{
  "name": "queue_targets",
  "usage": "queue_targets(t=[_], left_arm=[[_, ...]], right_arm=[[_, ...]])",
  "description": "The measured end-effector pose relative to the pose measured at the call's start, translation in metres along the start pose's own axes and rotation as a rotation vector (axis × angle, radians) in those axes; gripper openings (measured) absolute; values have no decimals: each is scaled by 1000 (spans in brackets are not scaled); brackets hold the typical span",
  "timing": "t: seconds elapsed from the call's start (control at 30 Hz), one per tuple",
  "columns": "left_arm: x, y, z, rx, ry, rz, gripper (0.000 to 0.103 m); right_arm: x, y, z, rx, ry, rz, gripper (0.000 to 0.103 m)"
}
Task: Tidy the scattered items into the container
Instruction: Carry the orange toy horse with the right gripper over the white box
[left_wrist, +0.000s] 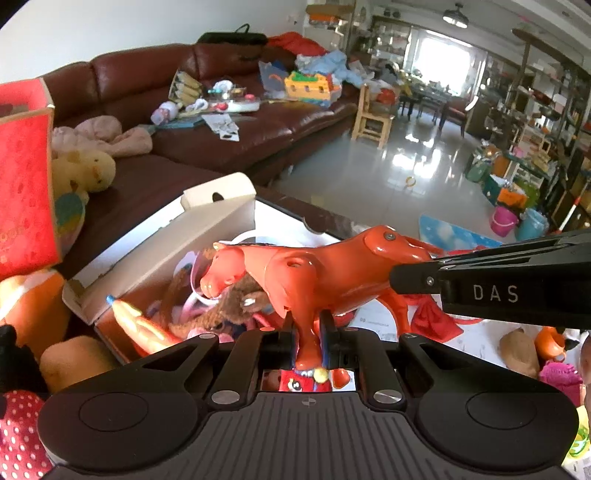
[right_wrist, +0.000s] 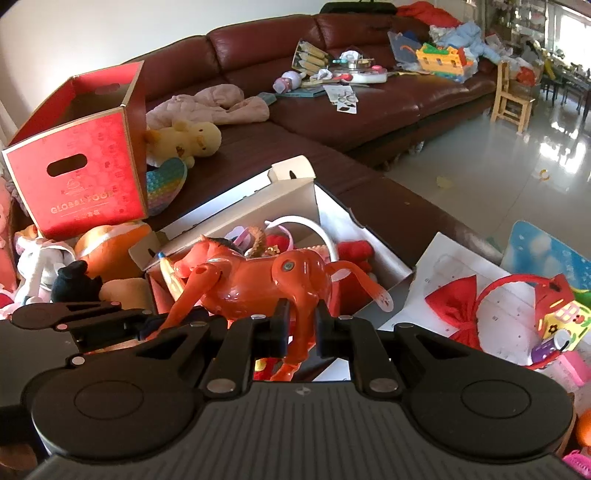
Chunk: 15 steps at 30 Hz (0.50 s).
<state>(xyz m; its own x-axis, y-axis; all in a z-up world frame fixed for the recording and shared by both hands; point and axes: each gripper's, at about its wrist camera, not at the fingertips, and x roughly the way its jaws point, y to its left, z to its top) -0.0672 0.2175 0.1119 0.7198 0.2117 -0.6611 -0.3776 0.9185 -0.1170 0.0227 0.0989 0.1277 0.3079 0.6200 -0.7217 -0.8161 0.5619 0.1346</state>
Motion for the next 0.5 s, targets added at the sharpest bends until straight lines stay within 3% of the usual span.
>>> queue_targets(t=[0.5], left_arm=[[24,22,41,-15,-5,39,8]], right_arm=[[33,0,45,1,-2,24,17]])
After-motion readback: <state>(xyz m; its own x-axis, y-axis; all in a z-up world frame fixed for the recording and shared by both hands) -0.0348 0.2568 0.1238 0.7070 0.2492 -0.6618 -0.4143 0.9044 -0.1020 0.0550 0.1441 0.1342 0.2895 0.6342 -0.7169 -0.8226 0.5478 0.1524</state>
